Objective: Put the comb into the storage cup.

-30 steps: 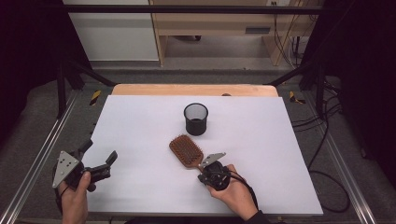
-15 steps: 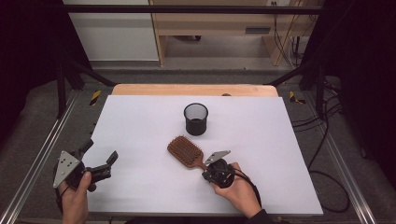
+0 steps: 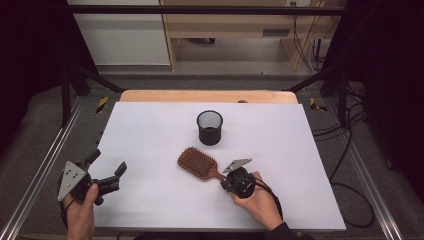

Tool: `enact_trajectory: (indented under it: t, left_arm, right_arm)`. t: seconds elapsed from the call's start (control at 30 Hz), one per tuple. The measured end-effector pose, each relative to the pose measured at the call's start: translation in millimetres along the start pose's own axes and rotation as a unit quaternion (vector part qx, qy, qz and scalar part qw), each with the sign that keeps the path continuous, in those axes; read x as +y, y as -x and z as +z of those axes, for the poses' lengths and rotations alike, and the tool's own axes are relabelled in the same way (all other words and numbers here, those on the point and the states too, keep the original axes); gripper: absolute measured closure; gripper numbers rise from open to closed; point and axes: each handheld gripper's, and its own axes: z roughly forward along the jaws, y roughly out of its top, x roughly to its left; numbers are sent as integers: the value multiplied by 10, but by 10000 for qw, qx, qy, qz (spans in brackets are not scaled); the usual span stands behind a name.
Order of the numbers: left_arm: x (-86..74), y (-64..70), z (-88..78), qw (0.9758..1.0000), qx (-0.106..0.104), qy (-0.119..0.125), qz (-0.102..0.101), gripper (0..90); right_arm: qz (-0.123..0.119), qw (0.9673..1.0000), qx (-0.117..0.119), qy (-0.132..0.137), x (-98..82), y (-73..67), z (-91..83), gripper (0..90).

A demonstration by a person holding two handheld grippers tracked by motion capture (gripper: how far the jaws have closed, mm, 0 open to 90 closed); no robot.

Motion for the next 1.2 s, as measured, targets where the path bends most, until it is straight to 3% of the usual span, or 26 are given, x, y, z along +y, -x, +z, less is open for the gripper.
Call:
enact_trajectory:
  t: [0.3, 0.47, 0.77, 1.03, 1.2]
  left_arm:
    - [-5, 5, 7, 10000, -13, -7, -2, 17]
    - [-6, 2, 5, 10000, -5, -8, -9, 17]
    - [-9, 2, 0, 10000, 5, -24, -18, 18]
    - [-13, -4, -4, 10000, 17, -34, -19, 17]
    - [-22, -8, -15, 10000, 52, -48, -29, 18]
  right_arm:
    - [54, 10000, 40, 24, -2, 16, 10, 900]
    - [57, 9998, 147, 112, 11, -17, -7, 900]
    - [70, 9991, 152, 401, 10, -8, -113, 900]
    - [80, 9987, 171, 481, 16, -13, -126, 900]
    - [-5, 9979, 130, 630, 81, -35, -206, 815]
